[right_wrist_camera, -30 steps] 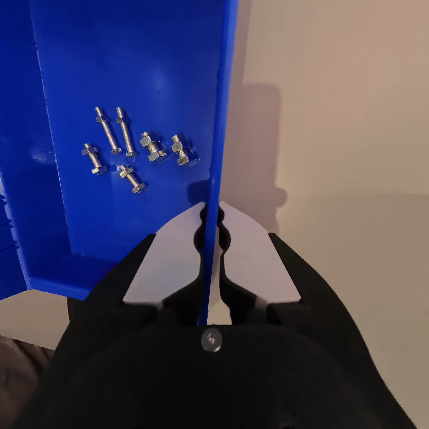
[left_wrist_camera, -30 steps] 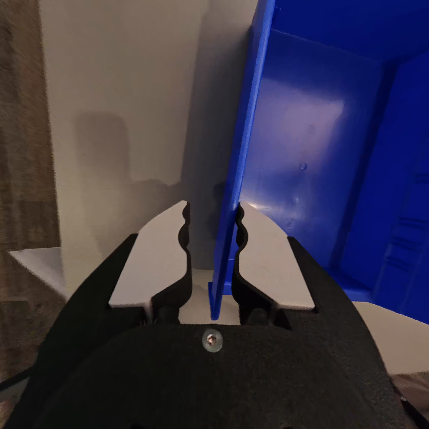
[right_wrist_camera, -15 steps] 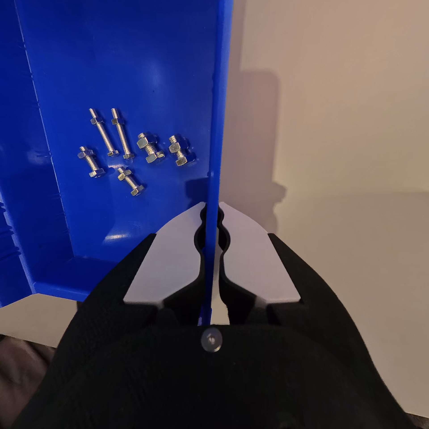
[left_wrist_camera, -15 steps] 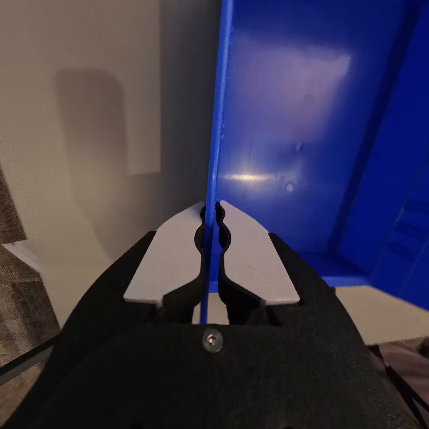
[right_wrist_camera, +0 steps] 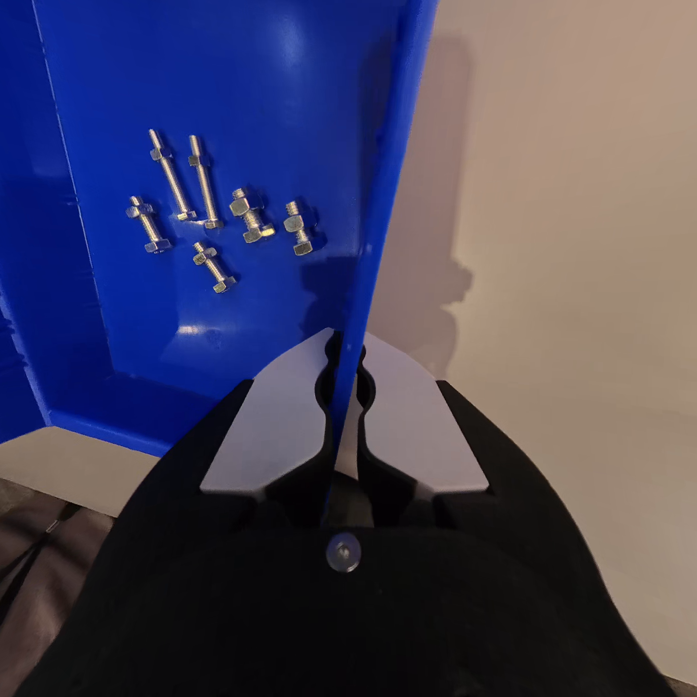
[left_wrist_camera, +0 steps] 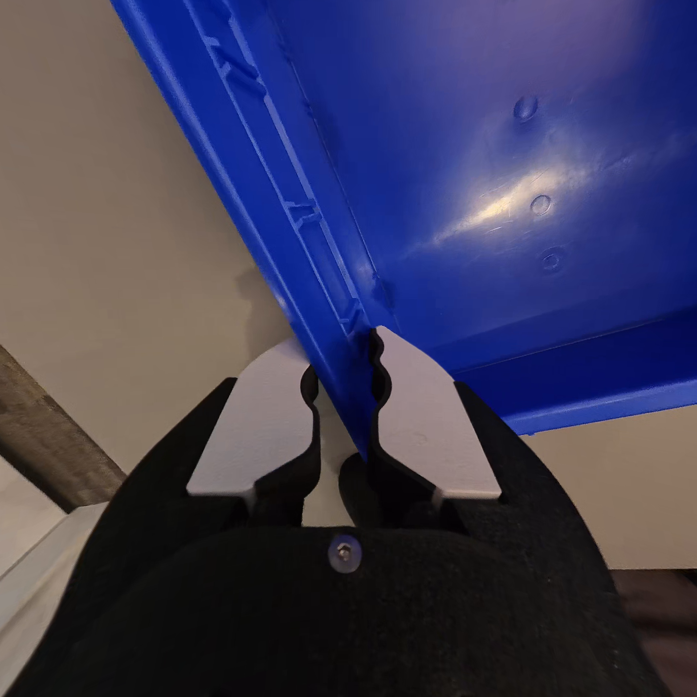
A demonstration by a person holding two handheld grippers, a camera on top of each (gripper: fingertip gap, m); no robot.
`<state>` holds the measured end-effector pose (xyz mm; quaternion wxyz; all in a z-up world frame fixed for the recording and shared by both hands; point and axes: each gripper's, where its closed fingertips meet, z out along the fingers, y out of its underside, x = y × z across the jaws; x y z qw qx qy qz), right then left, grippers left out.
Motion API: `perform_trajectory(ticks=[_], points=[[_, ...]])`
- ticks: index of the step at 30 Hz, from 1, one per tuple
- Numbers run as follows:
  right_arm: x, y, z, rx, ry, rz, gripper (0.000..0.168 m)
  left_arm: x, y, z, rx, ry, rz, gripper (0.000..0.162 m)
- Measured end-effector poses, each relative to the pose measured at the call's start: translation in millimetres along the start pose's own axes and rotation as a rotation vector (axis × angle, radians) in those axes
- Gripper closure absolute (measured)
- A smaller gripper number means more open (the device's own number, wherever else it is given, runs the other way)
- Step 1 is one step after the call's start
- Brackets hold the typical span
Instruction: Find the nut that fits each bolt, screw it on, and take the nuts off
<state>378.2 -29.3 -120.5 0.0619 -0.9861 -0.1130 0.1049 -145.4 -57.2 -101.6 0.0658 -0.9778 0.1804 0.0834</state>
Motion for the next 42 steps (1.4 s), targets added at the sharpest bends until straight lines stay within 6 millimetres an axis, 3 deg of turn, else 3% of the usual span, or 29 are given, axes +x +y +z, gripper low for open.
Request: perform_trajectory(ticks=[5, 10, 15, 19, 22, 25, 30, 36, 42], points=[[-25.7, -16.2, 11.8, 0.022, 0.025, -0.063, 0.153, 36.2, -12.9, -4.9, 0.027, -0.003, 0.073, 0.136], [-27.4, -20.6, 26.0, -0.088, 0.046, -0.058, 0.153, 69.3, -23.1, -5.2, 0.059, 0.068, 0.092, 0.135], [-22.0, -32.9, 29.4, -0.151, 0.079, -0.042, 0.158, 79.2, -19.5, -6.0, 0.032, 0.053, 0.171, 0.118], [-23.0, -33.8, 30.8, -0.199, 0.068, -0.017, 0.163, 76.7, -28.1, -21.7, 0.117, 0.116, 0.156, 0.121], [-20.8, -33.2, 30.2, -0.197, 0.013, -0.043, 0.163, 67.3, -35.8, -52.8, 0.267, 0.124, 0.167, 0.120], [-5.2, -28.1, 26.4, -0.206, 0.014, -0.033, 0.163, 49.7, -38.3, -97.2, 0.470, 0.116, 0.149, 0.121], [22.2, -13.0, 18.3, -0.236, 0.017, -0.017, 0.163, 11.2, -16.9, -164.7, 0.755, 0.152, 0.057, 0.124], [33.3, -2.9, -0.2, -0.238, 0.034, -0.048, 0.163, -33.1, 16.2, -188.9, 0.872, 0.167, -0.066, 0.125], [23.8, -10.8, -42.2, -0.202, 0.015, -0.047, 0.163, -49.5, 27.7, -191.6, 0.889, 0.159, -0.110, 0.126]])
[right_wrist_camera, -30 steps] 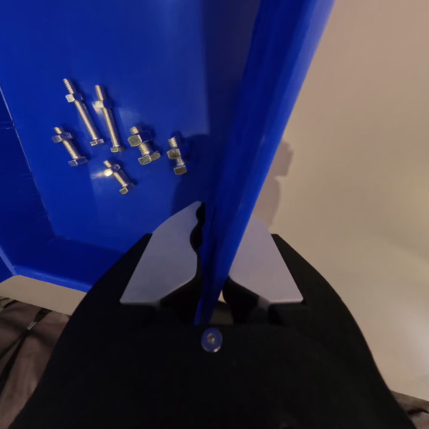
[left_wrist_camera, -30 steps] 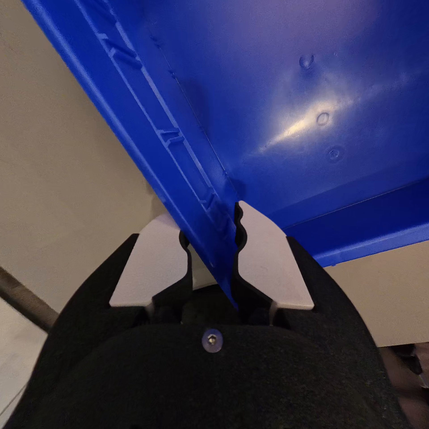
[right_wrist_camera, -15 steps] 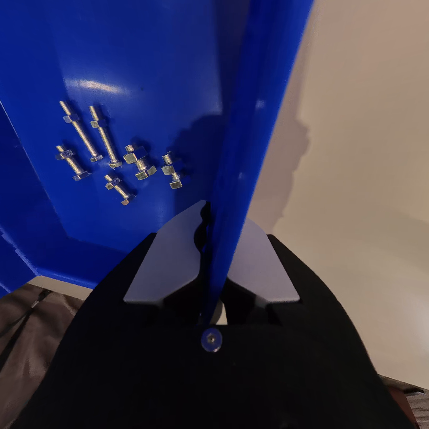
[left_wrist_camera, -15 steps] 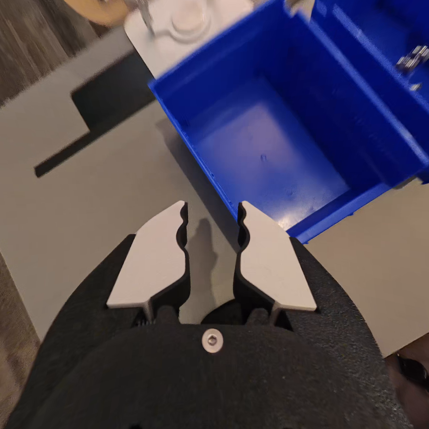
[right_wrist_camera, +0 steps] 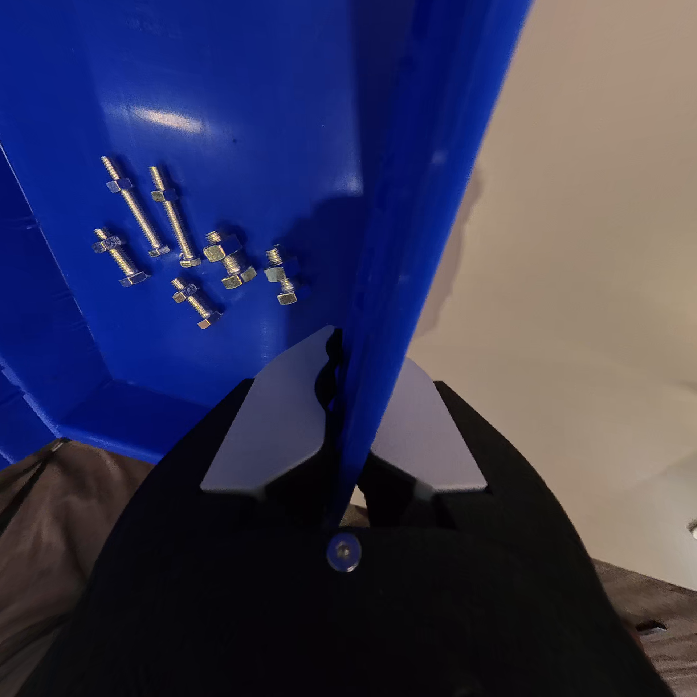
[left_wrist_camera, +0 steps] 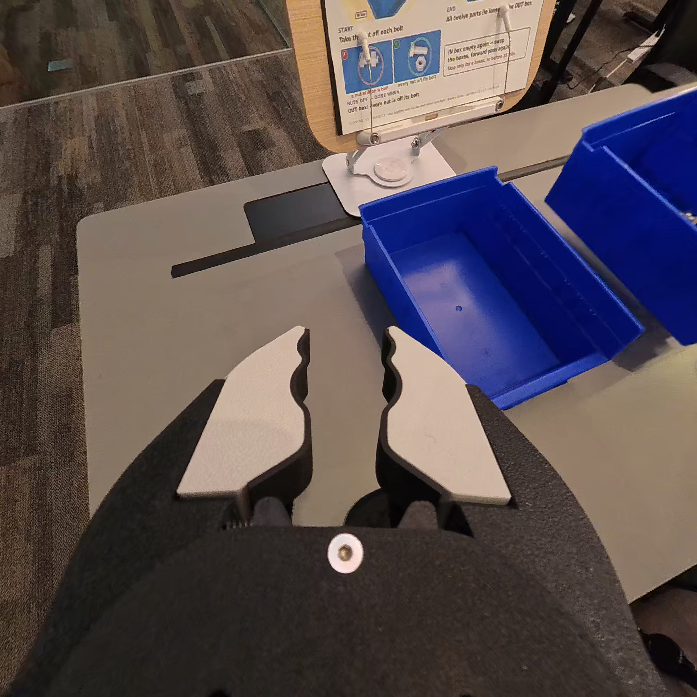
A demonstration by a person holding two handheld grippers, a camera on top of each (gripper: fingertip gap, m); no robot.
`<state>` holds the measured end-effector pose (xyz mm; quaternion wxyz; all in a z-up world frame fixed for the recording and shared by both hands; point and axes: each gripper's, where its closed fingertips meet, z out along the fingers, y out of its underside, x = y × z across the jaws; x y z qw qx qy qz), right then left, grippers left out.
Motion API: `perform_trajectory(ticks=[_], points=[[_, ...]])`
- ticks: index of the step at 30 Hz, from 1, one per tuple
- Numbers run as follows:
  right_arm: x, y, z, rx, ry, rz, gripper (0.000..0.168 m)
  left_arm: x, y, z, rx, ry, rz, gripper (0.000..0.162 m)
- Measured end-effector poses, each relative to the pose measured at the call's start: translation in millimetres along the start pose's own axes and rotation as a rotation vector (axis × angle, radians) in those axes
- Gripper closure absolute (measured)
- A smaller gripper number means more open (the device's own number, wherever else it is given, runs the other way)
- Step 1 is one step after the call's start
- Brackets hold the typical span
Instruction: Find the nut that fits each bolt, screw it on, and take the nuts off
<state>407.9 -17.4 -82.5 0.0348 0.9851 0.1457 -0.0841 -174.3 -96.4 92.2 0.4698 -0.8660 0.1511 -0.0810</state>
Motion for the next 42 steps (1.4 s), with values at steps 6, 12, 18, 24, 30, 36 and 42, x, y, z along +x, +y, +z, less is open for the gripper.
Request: perform_trajectory(ticks=[6, 12, 18, 24, 30, 36, 42], points=[[-44.5, -11.6, -66.2, -0.024, 0.063, -0.079, 0.162, 8.2, -17.3, -20.1, 0.112, -0.010, 0.002, 0.126], [-146.6, -46.3, -90.5, -0.064, 0.052, -0.259, 0.163, 22.2, -47.7, -57.0, 0.350, -0.035, 0.017, 0.125], [-288.7, -97.9, -59.0, -0.093, -0.013, -0.506, 0.163, 28.6, -62.4, -99.1, 0.551, -0.010, -0.011, 0.122], [-434.0, -139.7, -12.9, -0.153, -0.028, -0.741, 0.162, 37.2, -64.3, -140.1, 0.690, -0.018, 0.019, 0.129], [-546.2, -171.1, 27.5, -0.159, -0.028, -0.843, 0.161, 31.3, -60.0, -156.4, 0.725, -0.050, 0.006, 0.128], [-587.5, -185.8, 79.0, -0.157, -0.043, -0.830, 0.161, 29.9, -56.3, -136.7, 0.644, 0.002, 0.002, 0.123], [-585.9, -188.1, 125.8, -0.194, -0.049, -0.780, 0.161, 36.3, -56.5, -123.9, 0.604, 0.048, 0.018, 0.122]])
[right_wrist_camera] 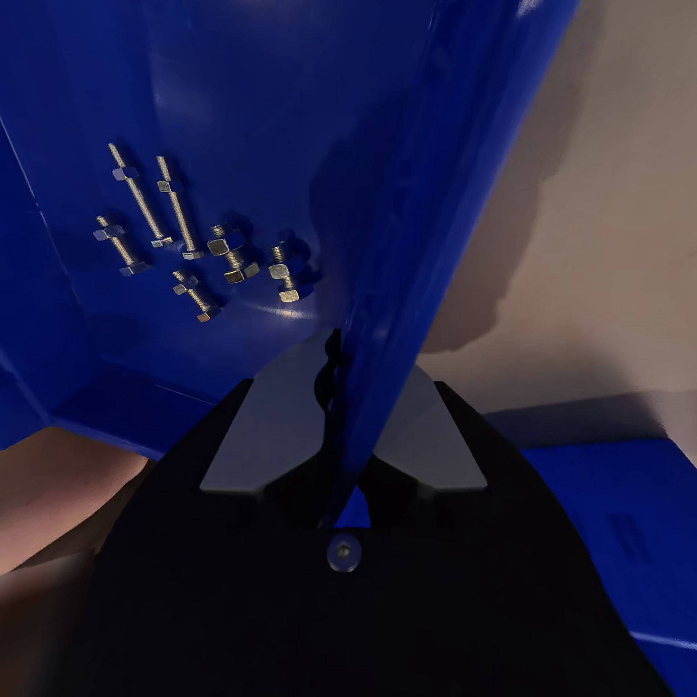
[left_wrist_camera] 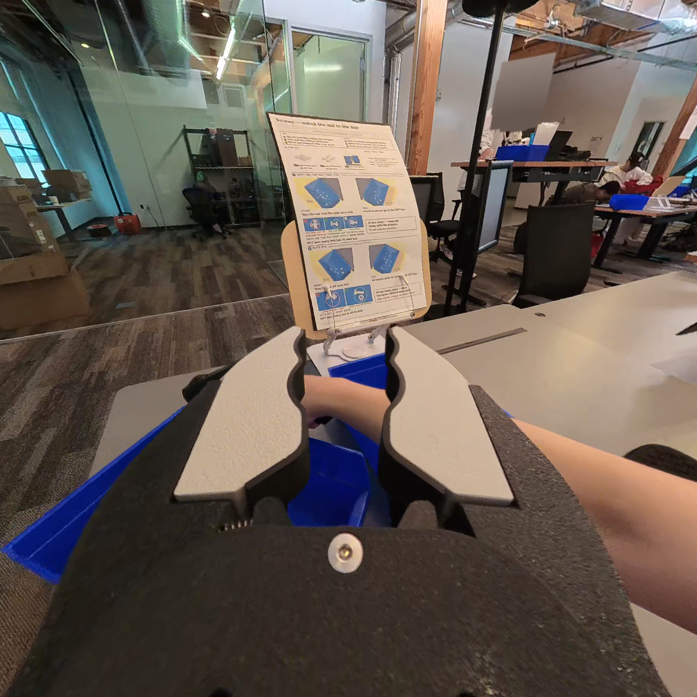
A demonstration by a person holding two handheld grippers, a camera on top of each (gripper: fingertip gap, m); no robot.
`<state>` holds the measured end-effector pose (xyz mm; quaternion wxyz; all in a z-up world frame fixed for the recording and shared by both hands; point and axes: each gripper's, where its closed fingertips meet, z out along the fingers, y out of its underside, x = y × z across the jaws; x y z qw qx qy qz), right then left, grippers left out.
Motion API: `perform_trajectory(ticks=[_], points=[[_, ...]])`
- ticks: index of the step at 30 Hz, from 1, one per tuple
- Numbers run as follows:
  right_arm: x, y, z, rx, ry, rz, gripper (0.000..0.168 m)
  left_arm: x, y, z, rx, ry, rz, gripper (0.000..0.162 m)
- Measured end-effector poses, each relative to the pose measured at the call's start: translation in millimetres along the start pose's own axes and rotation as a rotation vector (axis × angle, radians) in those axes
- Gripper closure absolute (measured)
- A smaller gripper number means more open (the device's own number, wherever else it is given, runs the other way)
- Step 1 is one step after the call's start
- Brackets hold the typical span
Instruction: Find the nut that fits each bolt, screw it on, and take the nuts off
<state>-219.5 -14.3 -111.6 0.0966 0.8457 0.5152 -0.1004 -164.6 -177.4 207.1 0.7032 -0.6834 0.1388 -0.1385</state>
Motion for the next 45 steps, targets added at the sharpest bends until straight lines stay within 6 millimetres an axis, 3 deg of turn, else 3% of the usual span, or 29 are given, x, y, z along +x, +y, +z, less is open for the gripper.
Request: perform_trajectory(ticks=[5, 10, 14, 17, 20, 21, 23, 25, 27, 30, 32, 33, 34, 40, 45], points=[[9.2, -0.4, 18.2, 0.009, 0.004, 0.048, 0.161, 5.8, 6.6, 7.3, -0.039, 0.027, 0.016, 0.122], [17.6, -5.0, 16.0, 0.068, 0.046, 0.068, 0.153, 7.1, 10.8, 12.9, -0.061, 0.041, 0.013, 0.120], [17.0, -5.9, -13.0, 0.187, 0.032, 0.029, 0.146, 7.1, 13.6, 16.8, -0.075, 0.054, 0.004, 0.120], [21.1, 4.1, -63.3, 0.372, 0.076, -0.034, 0.138, 6.5, 19.6, 20.2, -0.108, 0.053, 0.012, 0.118], [36.6, 49.0, -125.3, 0.617, 0.145, -0.037, 0.123, 8.4, 25.8, 20.6, -0.144, 0.067, 0.021, 0.118], [52.1, 76.1, -140.1, 0.669, 0.182, 0.022, 0.114, 8.9, 26.6, 20.6, -0.147, 0.069, 0.020, 0.117], [106.9, 145.8, -153.0, 0.672, 0.340, 0.231, 0.102, 9.5, 26.1, 21.1, -0.146, 0.069, 0.016, 0.117], [159.7, 215.2, -146.5, 0.599, 0.470, 0.453, 0.094, 12.0, 23.4, 22.8, -0.132, 0.072, 0.018, 0.118], [182.6, 252.5, -121.9, 0.550, 0.427, 0.571, 0.094, 15.9, 21.7, 26.3, -0.125, 0.077, 0.022, 0.118], [188.6, 271.7, -75.1, 0.463, 0.290, 0.619, 0.097, 23.5, 26.3, 33.3, -0.153, 0.086, 0.045, 0.118], [191.4, 279.4, -52.7, 0.401, 0.260, 0.608, 0.121, 26.7, 32.0, 36.9, -0.186, 0.077, 0.066, 0.118], [191.2, 282.5, -44.7, 0.378, 0.238, 0.599, 0.144, 27.9, 34.6, 38.5, -0.200, 0.068, 0.081, 0.118], [190.6, 285.8, -38.5, 0.359, 0.214, 0.594, 0.151, 30.7, 37.6, 40.2, -0.218, 0.066, 0.097, 0.118], [206.7, 306.3, -37.1, 0.372, 0.133, 0.610, 0.160, 47.7, 46.7, 50.1, -0.266, 0.088, 0.152, 0.118], [240.3, 352.7, -43.4, 0.383, 0.109, 0.684, 0.161, 50.3, 52.9, 55.9, -0.297, 0.096, 0.161, 0.117]])
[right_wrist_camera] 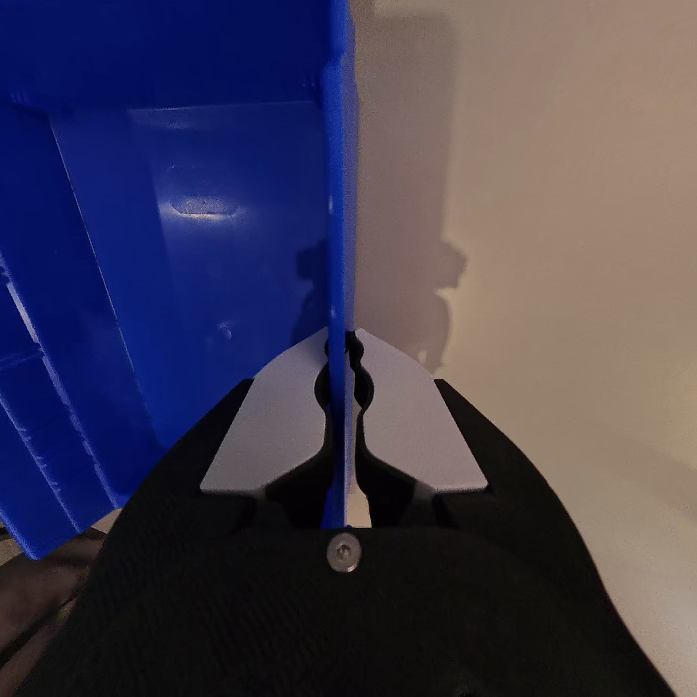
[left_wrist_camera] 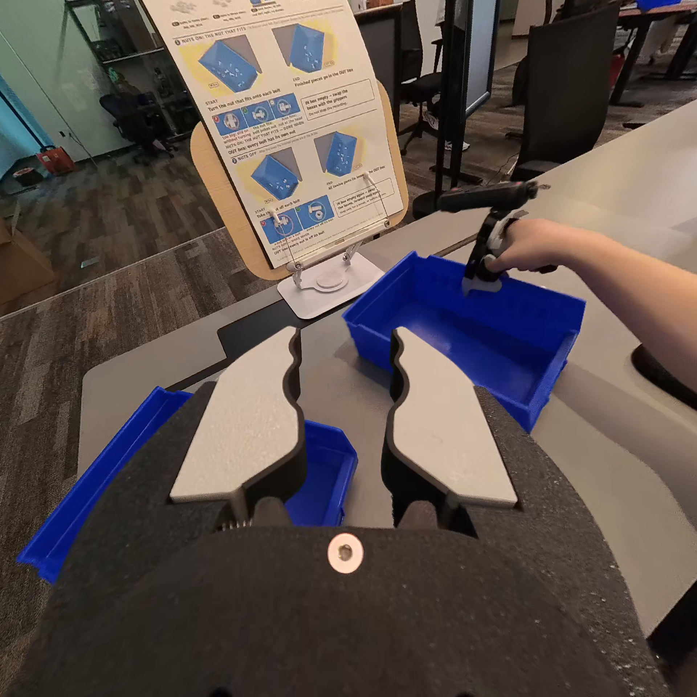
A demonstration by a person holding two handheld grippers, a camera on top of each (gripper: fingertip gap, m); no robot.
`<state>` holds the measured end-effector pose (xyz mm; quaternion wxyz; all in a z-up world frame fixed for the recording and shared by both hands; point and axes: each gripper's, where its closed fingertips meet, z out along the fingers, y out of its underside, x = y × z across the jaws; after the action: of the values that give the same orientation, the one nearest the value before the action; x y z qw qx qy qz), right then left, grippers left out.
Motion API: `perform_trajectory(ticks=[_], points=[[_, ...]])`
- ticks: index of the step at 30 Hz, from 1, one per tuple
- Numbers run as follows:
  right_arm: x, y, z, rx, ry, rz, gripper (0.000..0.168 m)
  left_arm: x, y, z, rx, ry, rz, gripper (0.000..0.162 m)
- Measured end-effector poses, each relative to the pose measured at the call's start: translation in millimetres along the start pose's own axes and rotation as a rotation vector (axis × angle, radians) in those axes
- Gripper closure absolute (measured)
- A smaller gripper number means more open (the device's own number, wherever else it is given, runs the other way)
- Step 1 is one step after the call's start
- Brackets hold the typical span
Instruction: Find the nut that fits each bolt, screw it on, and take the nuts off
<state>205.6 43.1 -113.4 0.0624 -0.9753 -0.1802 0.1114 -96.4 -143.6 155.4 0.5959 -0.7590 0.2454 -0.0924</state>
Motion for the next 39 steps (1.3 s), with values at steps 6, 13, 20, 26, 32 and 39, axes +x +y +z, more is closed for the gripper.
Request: perform_trajectory(ticks=[6, 13, 20, 26, 32, 39], points=[[82.6, 34.9, -21.7, 0.008, 0.038, 0.092, 0.161, -4.2, 1.7, 6.3, -0.017, -0.029, 0.001, 0.118], [168.5, 84.9, -46.4, 0.012, 0.098, 0.178, 0.160, -22.6, 7.2, 10.2, -0.052, -0.110, -0.019, 0.118], [241.0, 115.3, -65.3, 0.019, 0.160, 0.239, 0.160, -62.7, 11.8, -10.8, -0.037, -0.265, -0.079, 0.117], [258.9, 123.7, -70.0, 0.025, 0.153, 0.164, 0.160, -111.8, 31.1, -31.4, -0.056, -0.403, -0.187, 0.116], [259.9, 123.3, -70.2, 0.025, 0.184, 0.158, 0.158, -156.7, 61.0, -52.9, -0.094, -0.513, -0.306, 0.112], [272.3, 106.9, -114.1, 0.266, 0.364, 0.146, 0.138, -211.7, 132.9, -80.8, -0.273, -0.676, -0.512, 0.100]])
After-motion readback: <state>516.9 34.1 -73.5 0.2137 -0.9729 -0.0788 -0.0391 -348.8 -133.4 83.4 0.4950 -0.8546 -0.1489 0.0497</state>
